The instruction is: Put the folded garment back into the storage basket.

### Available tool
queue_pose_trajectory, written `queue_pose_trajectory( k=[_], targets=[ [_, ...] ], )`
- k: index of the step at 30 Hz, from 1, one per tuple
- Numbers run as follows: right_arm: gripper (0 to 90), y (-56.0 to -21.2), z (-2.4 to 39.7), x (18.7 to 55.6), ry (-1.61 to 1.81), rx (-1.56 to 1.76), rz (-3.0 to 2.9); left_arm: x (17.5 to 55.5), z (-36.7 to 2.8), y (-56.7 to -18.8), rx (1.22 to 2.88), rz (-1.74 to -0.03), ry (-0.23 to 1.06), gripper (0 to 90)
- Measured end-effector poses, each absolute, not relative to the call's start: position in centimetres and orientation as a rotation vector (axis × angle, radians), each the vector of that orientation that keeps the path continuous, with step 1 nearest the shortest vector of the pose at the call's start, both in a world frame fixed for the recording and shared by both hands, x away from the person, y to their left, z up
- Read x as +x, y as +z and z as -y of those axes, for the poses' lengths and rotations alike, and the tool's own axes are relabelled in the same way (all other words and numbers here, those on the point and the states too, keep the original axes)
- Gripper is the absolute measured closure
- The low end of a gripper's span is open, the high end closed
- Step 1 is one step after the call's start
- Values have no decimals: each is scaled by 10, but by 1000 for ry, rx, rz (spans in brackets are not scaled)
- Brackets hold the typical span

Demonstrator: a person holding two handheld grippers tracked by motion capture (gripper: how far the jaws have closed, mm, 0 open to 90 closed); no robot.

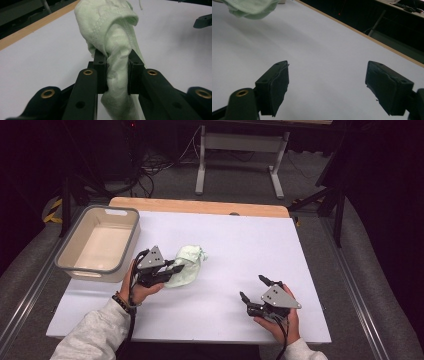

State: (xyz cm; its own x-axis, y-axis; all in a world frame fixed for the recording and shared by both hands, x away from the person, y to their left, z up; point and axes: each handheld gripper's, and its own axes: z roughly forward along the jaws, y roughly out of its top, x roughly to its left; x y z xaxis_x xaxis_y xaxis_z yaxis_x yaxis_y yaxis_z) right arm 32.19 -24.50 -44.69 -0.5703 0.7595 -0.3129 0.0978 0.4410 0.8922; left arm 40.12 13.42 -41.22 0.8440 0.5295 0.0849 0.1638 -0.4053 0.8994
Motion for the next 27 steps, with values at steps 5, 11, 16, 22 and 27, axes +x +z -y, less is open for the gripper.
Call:
queue_pose_trajectory(
  k=[5,11,16,22,27],
  targets=[
    [200,-449,246,325,1136,730,-1966,406,-147,-408,1941,-532,447,754],
    [200,-449,246,325,1139,728,-1964,407,-158,-403,1909,-561,462,754],
    [200,-449,246,324,1141,723,-1964,406,-162,-400,1903,-563,477,754],
    [199,-449,245,325,1147,712,-1969,406,-165,-397,1897,-569,489,754],
    [200,-450,245,325,1149,715,-1976,405,-171,-393,1877,-566,487,754]
  ],
)
